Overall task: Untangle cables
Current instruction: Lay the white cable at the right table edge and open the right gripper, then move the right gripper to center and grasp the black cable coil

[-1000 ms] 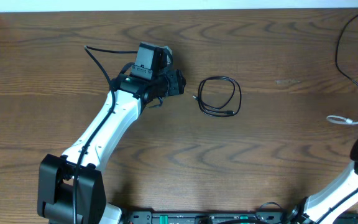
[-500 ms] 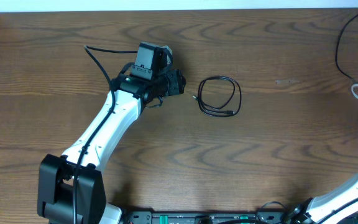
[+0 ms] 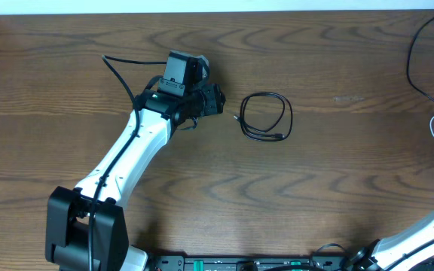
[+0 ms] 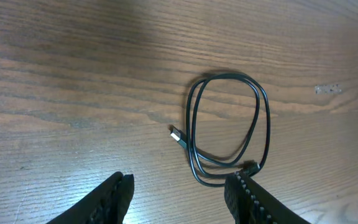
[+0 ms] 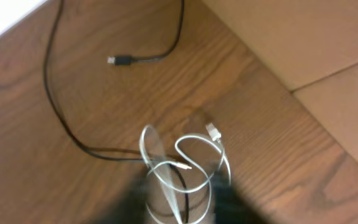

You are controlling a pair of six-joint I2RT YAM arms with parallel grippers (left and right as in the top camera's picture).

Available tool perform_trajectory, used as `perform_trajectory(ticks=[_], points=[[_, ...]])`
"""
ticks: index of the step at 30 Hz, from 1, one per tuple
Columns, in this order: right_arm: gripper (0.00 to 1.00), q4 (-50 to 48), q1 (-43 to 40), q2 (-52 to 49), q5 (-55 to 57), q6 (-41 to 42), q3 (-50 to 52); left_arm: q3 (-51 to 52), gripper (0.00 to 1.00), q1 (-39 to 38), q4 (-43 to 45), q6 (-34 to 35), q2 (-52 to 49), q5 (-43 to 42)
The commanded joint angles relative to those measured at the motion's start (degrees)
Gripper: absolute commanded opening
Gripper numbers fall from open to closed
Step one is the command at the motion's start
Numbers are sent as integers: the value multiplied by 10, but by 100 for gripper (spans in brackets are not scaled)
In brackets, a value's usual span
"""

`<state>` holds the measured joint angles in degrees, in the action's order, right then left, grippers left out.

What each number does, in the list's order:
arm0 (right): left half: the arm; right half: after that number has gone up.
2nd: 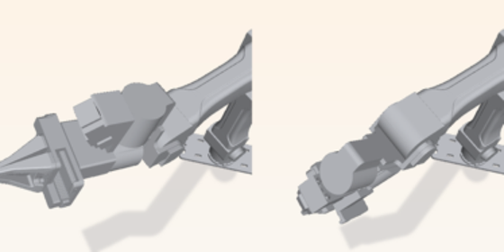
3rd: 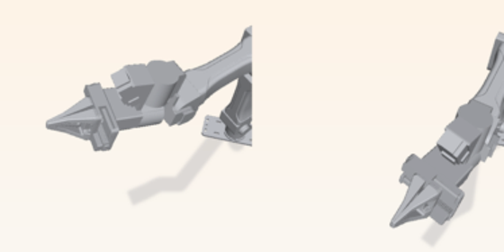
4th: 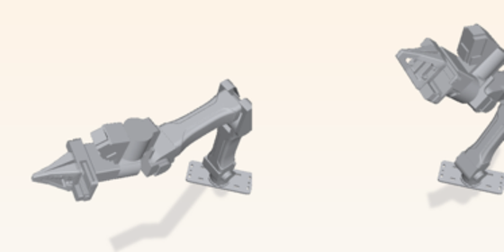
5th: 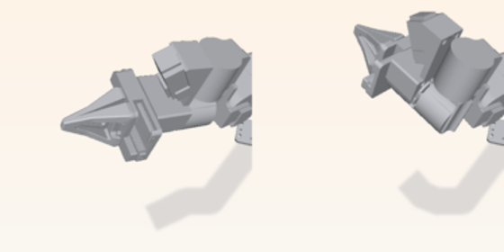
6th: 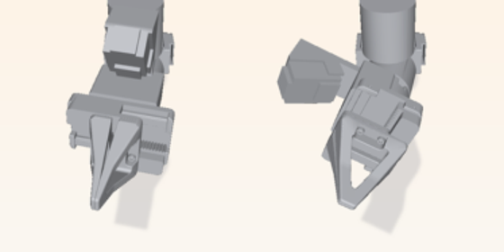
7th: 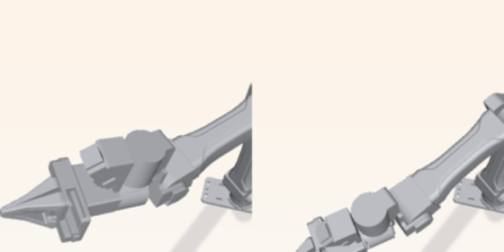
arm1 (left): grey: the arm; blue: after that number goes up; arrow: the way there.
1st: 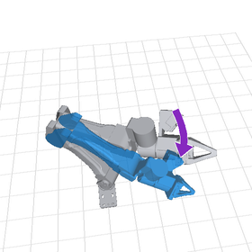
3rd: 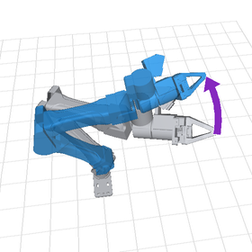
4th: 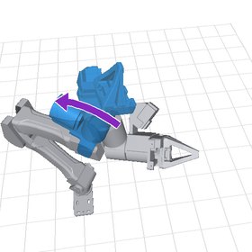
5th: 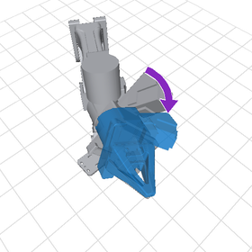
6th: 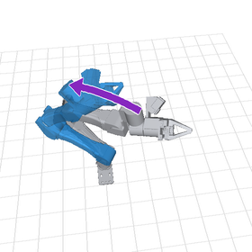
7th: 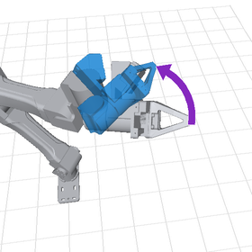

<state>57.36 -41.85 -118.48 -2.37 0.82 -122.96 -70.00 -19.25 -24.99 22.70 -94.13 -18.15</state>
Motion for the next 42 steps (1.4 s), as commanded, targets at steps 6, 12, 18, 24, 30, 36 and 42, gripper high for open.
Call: perform_trajectory(ticks=[6, 12, 18, 24, 30, 36, 42], points=[[98, -17, -4, 6, -41, -5, 38, -3, 52, -1, 3, 5, -3, -7], [99, 16, 12, 15, -202, -25, 38, -3, 53, -1, 3, 5, -3, -7], [99, 79, 90, 13, -282, -75, 39, -3, 53, -1, 9, 5, -3, -7], [99, 106, 209, 11, -282, -77, 48, -3, 54, 17, 11, 5, -3, 24], [99, 111, 328, 11, -239, -115, 84, -3, 54, 80, -1, 5, -3, 21], [99, 65, 436, 11, -231, -172, 170, -3, 54, 127, -44, 5, -3, 21], [86, -5, 525, 11, -232, -122, 236, -3, 55, 138, -56, 5, -3, 22]])
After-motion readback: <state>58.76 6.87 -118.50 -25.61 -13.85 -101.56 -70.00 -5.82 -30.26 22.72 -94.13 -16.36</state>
